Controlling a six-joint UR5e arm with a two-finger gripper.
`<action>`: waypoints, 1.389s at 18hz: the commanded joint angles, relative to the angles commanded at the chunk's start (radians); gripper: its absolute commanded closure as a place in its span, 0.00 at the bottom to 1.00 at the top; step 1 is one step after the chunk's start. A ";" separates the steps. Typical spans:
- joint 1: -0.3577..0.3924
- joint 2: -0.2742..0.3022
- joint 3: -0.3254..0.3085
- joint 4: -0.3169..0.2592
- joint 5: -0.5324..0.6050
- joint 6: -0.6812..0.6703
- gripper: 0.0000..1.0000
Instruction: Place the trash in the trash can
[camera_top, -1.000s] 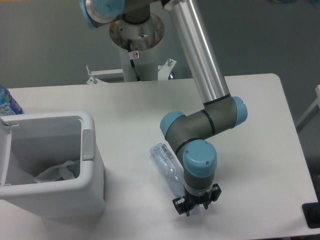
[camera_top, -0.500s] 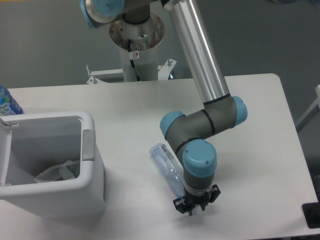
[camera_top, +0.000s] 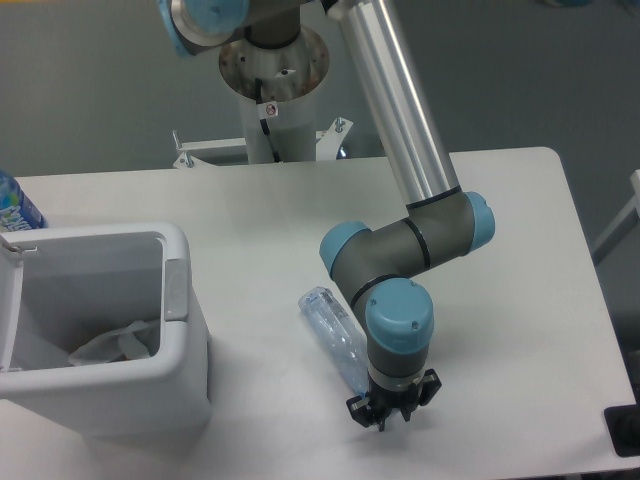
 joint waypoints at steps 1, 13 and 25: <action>0.000 0.000 -0.003 0.000 0.000 0.000 0.56; 0.000 0.008 0.005 0.002 -0.002 0.005 0.61; 0.005 0.029 0.011 0.002 -0.008 0.011 0.61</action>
